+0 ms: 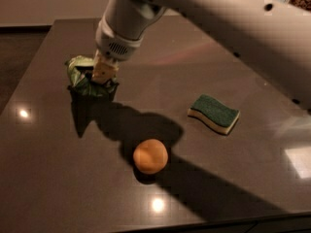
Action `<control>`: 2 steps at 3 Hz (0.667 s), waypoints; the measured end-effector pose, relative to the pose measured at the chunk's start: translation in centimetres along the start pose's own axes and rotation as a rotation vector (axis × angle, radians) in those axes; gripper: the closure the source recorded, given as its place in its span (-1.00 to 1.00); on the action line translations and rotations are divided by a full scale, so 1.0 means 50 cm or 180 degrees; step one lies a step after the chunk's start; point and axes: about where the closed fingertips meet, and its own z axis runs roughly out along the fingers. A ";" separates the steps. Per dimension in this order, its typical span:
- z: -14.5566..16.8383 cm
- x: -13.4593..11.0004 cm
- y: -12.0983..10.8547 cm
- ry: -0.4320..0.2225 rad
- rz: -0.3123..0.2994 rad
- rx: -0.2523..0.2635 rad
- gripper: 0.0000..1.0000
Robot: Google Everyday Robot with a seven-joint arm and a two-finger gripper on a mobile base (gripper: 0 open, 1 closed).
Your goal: Pick green jalapeno chip bag
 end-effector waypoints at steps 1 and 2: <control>-0.090 -0.001 -0.041 -0.0188 -0.0057 0.0132 1.00; -0.090 -0.001 -0.041 -0.0188 -0.0057 0.0132 1.00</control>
Offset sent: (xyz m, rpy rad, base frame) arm 0.0101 -0.0210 0.0320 0.0463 -0.0314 0.0027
